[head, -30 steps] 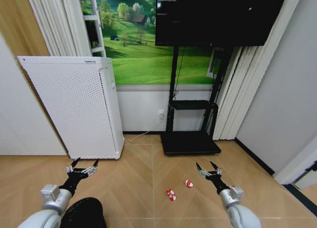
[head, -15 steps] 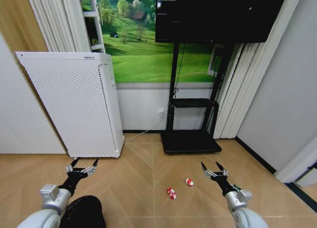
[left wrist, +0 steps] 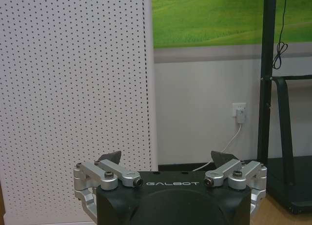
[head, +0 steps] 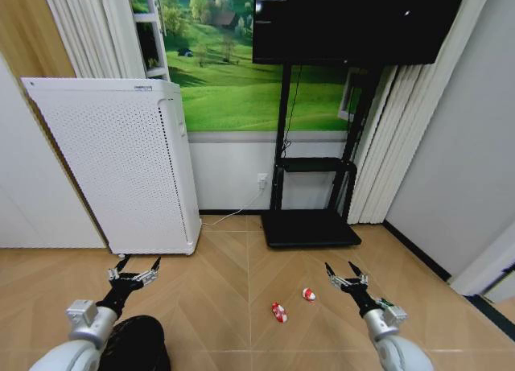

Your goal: Pick up the trash bin and place the garbage on the floor into it.

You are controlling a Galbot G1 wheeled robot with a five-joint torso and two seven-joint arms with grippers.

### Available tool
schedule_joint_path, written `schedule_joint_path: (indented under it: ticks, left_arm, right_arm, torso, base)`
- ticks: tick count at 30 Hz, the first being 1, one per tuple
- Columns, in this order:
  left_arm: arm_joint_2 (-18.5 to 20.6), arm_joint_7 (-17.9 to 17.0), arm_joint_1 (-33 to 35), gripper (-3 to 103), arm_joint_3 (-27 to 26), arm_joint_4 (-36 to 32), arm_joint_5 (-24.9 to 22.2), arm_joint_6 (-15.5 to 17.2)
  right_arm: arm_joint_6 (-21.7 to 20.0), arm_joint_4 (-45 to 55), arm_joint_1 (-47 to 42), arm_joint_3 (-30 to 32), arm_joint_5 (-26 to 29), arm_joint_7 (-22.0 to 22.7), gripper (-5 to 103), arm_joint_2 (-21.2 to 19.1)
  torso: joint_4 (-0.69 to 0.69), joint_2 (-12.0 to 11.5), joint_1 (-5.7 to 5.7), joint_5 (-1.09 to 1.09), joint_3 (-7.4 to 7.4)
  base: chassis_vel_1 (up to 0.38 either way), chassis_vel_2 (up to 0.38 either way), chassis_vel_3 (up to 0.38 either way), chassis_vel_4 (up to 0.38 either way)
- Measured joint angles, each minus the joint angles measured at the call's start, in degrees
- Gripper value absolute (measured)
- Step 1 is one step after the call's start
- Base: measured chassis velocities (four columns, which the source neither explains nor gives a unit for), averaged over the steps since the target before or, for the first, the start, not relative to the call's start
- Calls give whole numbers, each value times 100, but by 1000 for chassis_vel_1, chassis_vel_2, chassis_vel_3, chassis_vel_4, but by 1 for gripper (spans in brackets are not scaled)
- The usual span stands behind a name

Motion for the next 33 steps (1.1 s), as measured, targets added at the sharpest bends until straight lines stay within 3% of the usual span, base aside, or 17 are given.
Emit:
schedule_joint_path:
  ticks: [4,7,8,9,10,11,13,14,15,16,18,19,21,26,28,31,33]
  left_arm:
    - [-59,-287,-33,100,138,30,4,12]
    - [-421,-1650,83,100,386,-162,-208,474]
    - [-421,-1650,83,100,386,-162,-208,474]
    - [-581,-2358,160,100,497,-310,-502,877]
    - [-634,-2741,183,100,542,-378,-659,1181]
    - [-723,-3845,237,100,680,-548,-1241,2117]
    - [-740,-4104,264,100,699,-590,-1391,2322]
    - [-797,-4699,352,100,721,-684,-1756,2716]
    - [-846,-5127,405,100,727,-752,-2076,2883]
    - [-846,-5127,405,100,727,-752,-2076,2883]
    - [-869,-5966,413,100,728,-869,-2984,2966]
    - [-869,-5966,413,100,728,-869,-2984,2966]
    - [-826,-6746,355,100,792,-1021,-3833,2967]
    - [-794,-6659,220,100,923,-1064,-3902,2930]
    - [-688,-6073,32,100,1056,-876,-3361,2762]
    - [-489,-5542,-215,100,1187,-672,-3061,2765]
    - [-422,-5539,-283,100,1242,-646,-3136,2825]
  right_arm:
    - [3,-28,-18,-1,-2,-9,100,-2]
    - [6,-64,-31,22,-6,-11,100,-4]
    - [6,-64,-31,22,-6,-11,100,-4]
    - [15,-80,-51,46,-7,-10,100,2]
    - [25,-85,-68,65,-9,-10,100,7]
    - [88,-116,-128,146,-53,-9,100,38]
    - [106,-134,-130,168,-74,-9,100,49]
    - [122,-171,-116,200,-108,-6,100,67]
    - [121,-199,-85,209,-120,4,100,81]
    - [121,-199,-85,209,-120,4,100,81]
    - [89,-242,-28,202,-140,28,100,99]
    - [89,-242,-28,202,-140,28,100,99]
    - [62,-304,8,153,-206,29,100,131]
    - [59,-391,50,87,-297,21,100,180]
    - [59,-420,78,49,-348,13,100,206]
    - [59,-420,94,35,-364,10,100,222]
    - [59,-420,94,39,-365,10,100,227]
  torso:
    - [-1,-94,-14,0,-80]
    - [0,-128,-14,-1,-114]
    - [0,-128,-14,-1,-114]
    - [2,-131,-14,0,-116]
    - [1,-131,-14,0,-117]
    - [-1,-131,-14,0,-117]
    - [-3,-130,-14,-1,-117]
    - [-1,-127,-13,1,-115]
    - [0,-123,-12,2,-112]
    - [0,-123,-12,2,-112]
    - [1,-115,-10,0,-107]
    - [1,-115,-10,0,-107]
    - [0,-107,-7,0,-100]
    - [1,-99,-6,1,-94]
    - [0,-95,-5,1,-90]
    - [0,-90,-4,-1,-86]
    - [-1,-88,-3,-1,-84]
  base:
    - [0,0,0,0]
    - [0,0,0,0]
    - [0,0,0,0]
    - [0,0,0,0]
    - [0,0,0,0]
    - [0,0,0,0]
    - [0,0,0,0]
    - [0,0,0,0]
    - [0,0,0,0]
    - [0,0,0,0]
    - [0,0,0,0]
    - [0,0,0,0]
    - [0,0,0,0]
    - [0,0,0,0]
    - [0,0,0,0]
    - [0,0,0,0]
    - [0,0,0,0]
